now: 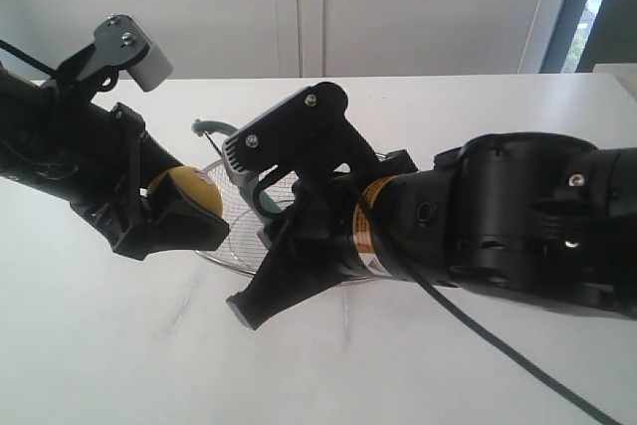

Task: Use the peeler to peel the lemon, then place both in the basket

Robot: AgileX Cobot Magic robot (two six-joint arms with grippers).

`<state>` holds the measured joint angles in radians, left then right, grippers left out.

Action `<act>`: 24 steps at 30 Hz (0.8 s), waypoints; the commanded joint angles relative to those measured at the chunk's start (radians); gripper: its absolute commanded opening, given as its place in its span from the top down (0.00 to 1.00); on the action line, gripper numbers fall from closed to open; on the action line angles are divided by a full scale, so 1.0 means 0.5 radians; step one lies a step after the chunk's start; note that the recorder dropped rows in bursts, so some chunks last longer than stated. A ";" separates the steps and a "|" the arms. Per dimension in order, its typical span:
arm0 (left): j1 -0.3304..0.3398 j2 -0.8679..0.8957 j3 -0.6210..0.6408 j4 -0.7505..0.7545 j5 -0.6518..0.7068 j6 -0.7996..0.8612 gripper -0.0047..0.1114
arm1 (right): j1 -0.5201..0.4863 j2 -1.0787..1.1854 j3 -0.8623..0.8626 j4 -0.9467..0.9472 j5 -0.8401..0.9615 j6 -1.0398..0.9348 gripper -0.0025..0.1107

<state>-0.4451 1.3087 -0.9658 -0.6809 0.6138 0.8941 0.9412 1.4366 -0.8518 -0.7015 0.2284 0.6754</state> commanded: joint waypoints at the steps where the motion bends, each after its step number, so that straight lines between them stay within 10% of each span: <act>1: 0.005 -0.007 -0.002 -0.047 0.023 -0.010 0.96 | -0.007 0.043 0.002 0.069 -0.026 0.024 0.98; 24: 0.005 -0.007 -0.002 -0.047 0.019 -0.010 0.96 | 0.012 -0.027 0.009 0.177 0.027 0.020 0.98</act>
<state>-0.4451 1.3087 -0.9658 -0.6809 0.6138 0.8941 0.9467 1.4126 -0.8514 -0.6155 0.2445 0.6808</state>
